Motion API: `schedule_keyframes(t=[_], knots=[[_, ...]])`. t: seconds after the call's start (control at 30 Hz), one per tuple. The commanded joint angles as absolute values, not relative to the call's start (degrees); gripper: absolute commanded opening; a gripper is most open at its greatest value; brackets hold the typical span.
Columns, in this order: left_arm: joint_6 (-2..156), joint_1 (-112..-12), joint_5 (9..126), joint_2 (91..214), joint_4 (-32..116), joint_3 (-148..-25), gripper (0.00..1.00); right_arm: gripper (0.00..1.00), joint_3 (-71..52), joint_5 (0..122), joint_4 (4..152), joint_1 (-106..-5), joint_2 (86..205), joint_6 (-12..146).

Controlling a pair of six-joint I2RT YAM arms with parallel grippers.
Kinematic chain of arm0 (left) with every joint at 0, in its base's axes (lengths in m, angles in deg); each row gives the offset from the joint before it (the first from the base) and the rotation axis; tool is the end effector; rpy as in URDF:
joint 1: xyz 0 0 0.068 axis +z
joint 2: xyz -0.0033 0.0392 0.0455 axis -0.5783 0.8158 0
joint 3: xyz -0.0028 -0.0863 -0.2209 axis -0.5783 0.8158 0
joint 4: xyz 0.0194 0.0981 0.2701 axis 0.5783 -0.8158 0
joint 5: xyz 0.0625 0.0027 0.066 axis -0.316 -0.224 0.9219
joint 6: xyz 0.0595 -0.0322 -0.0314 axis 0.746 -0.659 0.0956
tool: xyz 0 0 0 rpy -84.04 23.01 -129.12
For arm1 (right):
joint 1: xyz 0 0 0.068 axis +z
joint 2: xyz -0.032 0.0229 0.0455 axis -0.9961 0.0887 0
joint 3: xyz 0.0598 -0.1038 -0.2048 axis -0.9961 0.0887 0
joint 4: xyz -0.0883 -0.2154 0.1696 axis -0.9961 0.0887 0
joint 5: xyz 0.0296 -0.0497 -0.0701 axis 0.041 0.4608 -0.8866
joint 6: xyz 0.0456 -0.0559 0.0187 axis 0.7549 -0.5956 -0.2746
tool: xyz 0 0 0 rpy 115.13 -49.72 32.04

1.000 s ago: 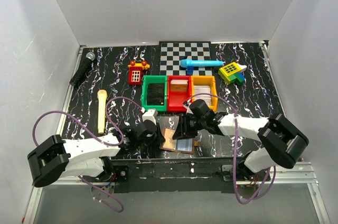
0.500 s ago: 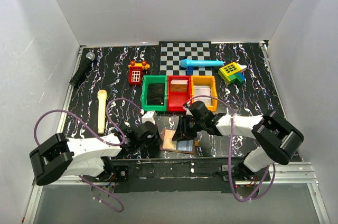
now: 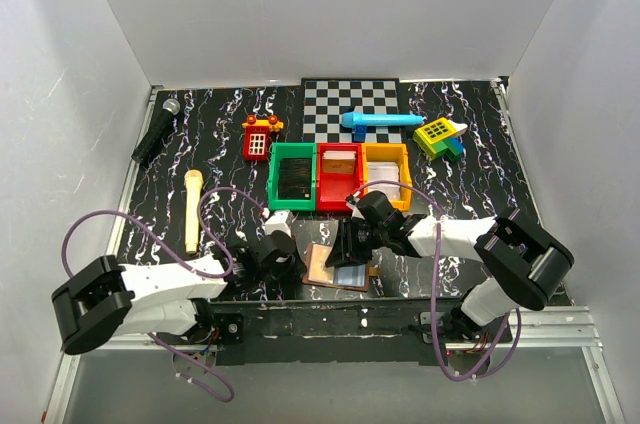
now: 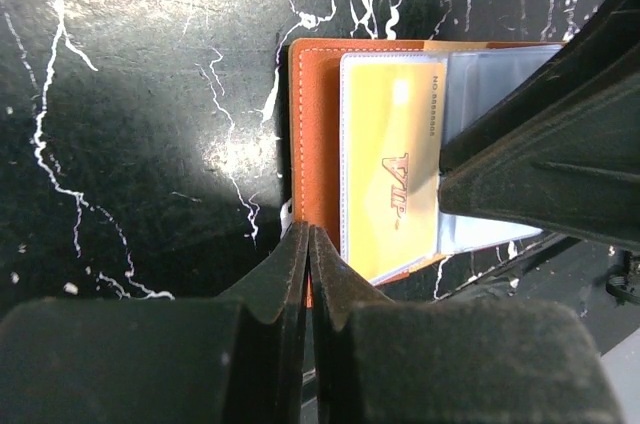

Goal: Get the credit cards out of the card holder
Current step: Remove the credit card from the card holder.

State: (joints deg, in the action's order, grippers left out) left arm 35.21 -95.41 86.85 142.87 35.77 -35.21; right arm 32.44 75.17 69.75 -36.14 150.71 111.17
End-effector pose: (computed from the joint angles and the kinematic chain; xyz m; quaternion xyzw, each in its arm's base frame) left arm 0.1363 -0.2126 0.0676 0.0170 0.9330 -0.2419 0.2658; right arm 0.1876 0.2491 0.0645 -0.0543 0.9098 0.3969 0.1083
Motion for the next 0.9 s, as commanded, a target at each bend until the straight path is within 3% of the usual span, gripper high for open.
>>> schedule_keyframes(t=[0.0,0.23,0.5,0.87], knots=[[35.2,-95.1,90.3,135.3,32.7,-34.6,0.03,0.42,32.4,75.3,69.7,-36.0,151.5,111.1],[36.6,-95.1,88.1,128.9,35.5,-34.9,0.1,0.42,32.2,75.0,70.1,-36.0,151.6,111.0],[38.8,-95.1,83.8,139.0,39.4,-37.5,0.08,0.47,31.7,74.9,71.4,-36.0,151.1,110.5],[39.6,-95.0,83.2,143.4,42.9,-38.0,0.07,0.49,31.8,74.9,71.6,-36.0,150.9,110.5]])
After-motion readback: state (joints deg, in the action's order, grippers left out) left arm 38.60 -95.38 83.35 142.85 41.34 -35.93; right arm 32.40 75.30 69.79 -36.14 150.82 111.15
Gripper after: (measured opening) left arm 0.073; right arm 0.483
